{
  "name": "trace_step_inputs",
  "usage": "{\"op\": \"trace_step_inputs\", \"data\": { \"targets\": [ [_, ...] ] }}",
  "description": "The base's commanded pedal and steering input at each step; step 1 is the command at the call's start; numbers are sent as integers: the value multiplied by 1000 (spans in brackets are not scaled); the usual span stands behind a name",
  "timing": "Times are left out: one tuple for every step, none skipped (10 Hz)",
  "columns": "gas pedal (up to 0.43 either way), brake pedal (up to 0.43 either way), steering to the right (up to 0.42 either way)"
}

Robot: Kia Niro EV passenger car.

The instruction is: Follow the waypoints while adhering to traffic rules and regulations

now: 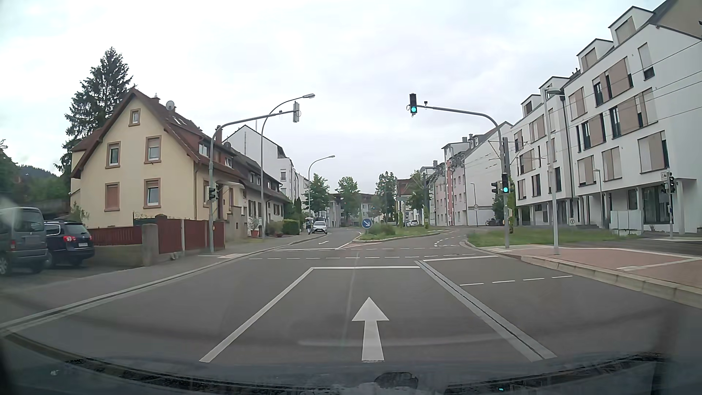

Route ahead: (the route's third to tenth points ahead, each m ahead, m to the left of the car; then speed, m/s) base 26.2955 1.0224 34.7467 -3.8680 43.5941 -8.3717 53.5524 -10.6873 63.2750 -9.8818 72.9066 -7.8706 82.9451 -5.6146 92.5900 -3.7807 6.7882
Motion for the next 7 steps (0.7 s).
{"op": "trace_step_inputs", "data": {
  "targets": [
    [157,0,1],
    [157,0,1],
    [157,0,2],
    [157,0,2],
    [150,0,2],
    [130,0,3],
    [118,0,4]
  ]
}}
